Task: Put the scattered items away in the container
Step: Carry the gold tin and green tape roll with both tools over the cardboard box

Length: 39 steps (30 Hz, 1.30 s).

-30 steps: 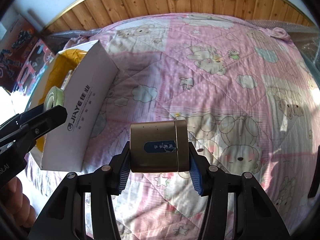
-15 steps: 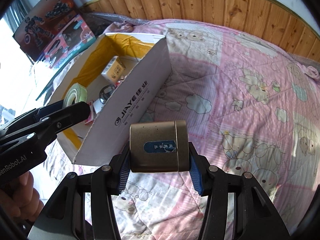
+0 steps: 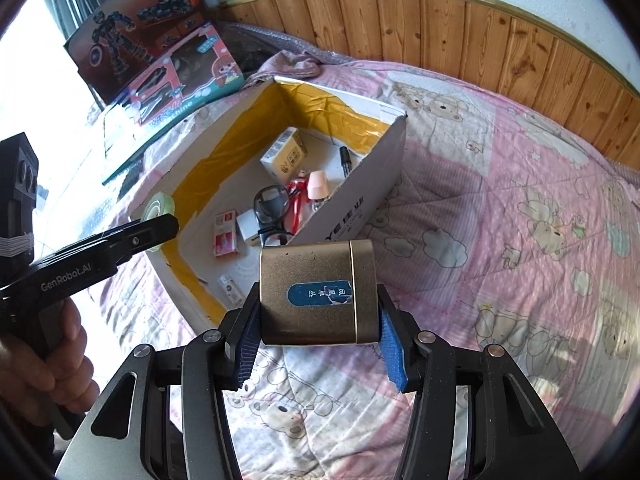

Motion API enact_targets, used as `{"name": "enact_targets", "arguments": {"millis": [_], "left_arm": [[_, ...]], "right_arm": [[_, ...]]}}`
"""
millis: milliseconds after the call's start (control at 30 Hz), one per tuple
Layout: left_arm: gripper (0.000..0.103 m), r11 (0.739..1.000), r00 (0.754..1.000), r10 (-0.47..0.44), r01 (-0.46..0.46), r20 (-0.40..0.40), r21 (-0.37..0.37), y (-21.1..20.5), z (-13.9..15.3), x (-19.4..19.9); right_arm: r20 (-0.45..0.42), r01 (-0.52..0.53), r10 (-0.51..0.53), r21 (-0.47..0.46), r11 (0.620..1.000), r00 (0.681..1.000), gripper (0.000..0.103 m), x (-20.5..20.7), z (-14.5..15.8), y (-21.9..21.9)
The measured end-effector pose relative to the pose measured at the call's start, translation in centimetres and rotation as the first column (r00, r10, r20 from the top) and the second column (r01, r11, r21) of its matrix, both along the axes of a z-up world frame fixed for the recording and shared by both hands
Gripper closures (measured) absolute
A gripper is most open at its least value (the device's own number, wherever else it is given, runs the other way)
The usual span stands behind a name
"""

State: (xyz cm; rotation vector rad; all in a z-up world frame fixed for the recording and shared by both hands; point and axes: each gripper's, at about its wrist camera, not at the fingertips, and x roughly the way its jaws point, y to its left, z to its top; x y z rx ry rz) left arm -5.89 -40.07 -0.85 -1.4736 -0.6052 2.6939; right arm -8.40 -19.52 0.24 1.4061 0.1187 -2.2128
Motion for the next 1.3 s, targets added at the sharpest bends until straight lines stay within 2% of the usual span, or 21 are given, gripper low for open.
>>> {"name": "enact_targets", "arguments": {"millis": [233, 500, 700, 967, 1300], "left_arm": [[0.054, 0.996, 0.996, 0.087, -0.087, -0.010, 0.023, -3.8, 0.5, 0.3], [0.054, 0.994, 0.994, 0.110, -0.110, 0.002, 0.022, -5.7, 0.5, 0.1], [0.054, 0.995, 0.996, 0.093, -0.093, 0.004, 0.040, -6.0, 0.8, -1.6], [0.054, 0.998, 0.998, 0.063, -0.063, 0.016, 0.030, -5.9, 0.7, -5.5], [0.054, 1.000, 0.997, 0.001, 0.000, 0.075, -0.014, -6.0, -1.6, -9.6]], "right_arm": [[-0.028, -0.045, 0.044, -0.026, 0.999, 0.999, 0.049, -0.6, 1.3, -1.9], [-0.029, -0.092, 0.090, -0.060, 0.994, 0.996, 0.049, -1.2, 1.4, -4.5], [-0.024, -0.153, 0.151, -0.074, 0.985, 0.988, 0.049, -0.6, 1.1, -6.6], [-0.012, -0.224, 0.223, -0.082, 0.971, 0.975, 0.049, 0.0, 0.2, -9.0], [0.110, -0.203, 0.220, -0.143, 0.969, 0.969, 0.049, -1.1, -3.1, -10.4]]}}
